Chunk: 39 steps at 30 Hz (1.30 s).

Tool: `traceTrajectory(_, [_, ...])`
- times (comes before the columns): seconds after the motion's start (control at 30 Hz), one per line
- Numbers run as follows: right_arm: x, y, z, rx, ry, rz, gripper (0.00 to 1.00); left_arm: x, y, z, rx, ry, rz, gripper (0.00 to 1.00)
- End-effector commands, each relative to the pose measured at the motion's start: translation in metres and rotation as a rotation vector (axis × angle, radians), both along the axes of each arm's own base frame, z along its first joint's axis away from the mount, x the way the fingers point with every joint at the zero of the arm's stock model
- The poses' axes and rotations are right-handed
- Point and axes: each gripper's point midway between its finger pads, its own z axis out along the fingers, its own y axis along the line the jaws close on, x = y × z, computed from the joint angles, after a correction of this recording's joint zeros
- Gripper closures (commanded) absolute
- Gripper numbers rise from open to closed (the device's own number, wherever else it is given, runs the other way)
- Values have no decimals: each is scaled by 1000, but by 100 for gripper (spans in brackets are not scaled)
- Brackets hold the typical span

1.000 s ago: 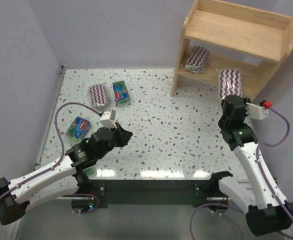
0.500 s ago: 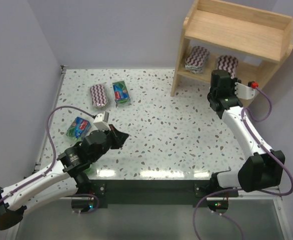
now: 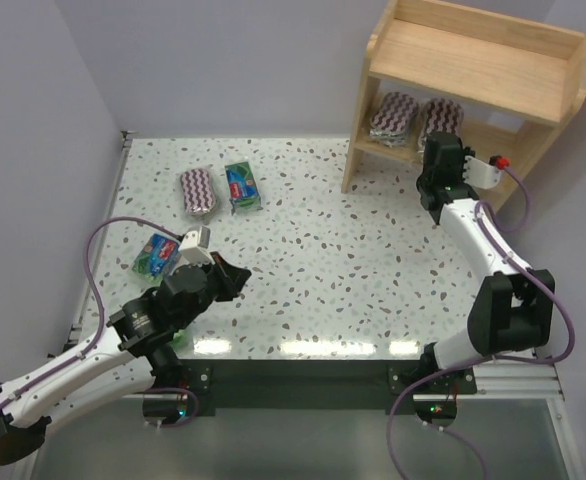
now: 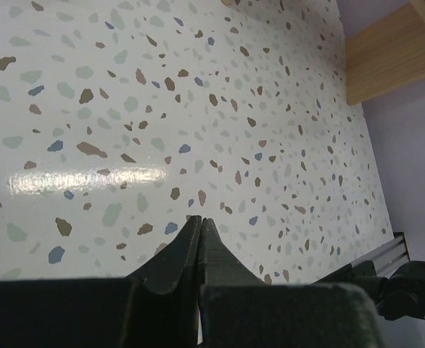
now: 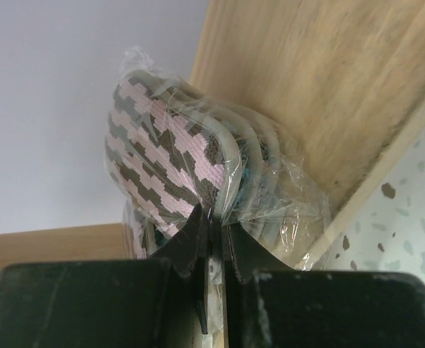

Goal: Place and organize the cleaning sponges onto the shelf

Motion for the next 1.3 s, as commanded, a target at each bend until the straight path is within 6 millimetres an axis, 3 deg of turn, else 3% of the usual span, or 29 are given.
traceTrajectory(0.0, [16,15,16,55,-61,65,100,3,4,-3,-5,7,34,100])
traceTrajectory(0.23, [19,28,16,101,-83,130,100,3,4,-6,-2,12,33,100])
traceTrajectory(0.27, [18,30,16,99,-81,137,96,3,4,-5,-4,11,34,100])
traceTrajectory(0.3, [18,29,18,96,-83,138,73,3,4,-5,-4,11,37,100])
traceTrajectory(0.37, [13,31,21,94,-81,154,59,3,4,-4,-4,7,39,100])
traceTrajectory(0.57, [-10,22,31,70,-94,123,32,6,4,-7,9,7,49,100])
traceTrajectory(0.73, [-38,14,56,26,-149,118,25,11,4,-6,16,4,66,91])
traceTrajectory(0.77, [-42,13,59,21,-156,125,23,13,6,-5,20,-1,83,87])
traceTrajectory(0.8, [-50,15,68,11,-176,144,22,15,7,-4,24,-4,93,76])
traceTrajectory(1.03, [-59,23,60,-13,-155,282,19,26,11,-5,65,1,161,61])
traceTrajectory(1.1, [-65,28,56,-51,-137,325,23,33,15,-3,85,-16,193,59])
traceTrajectory(1.2, [-79,49,53,-144,-123,476,24,55,30,5,142,-69,279,50])
traceTrajectory(1.23, [-86,68,55,-158,-134,595,24,62,33,5,170,-75,264,50])
traceTrajectory(1.27, [-91,74,50,-205,-108,651,24,83,51,2,183,-58,330,49])
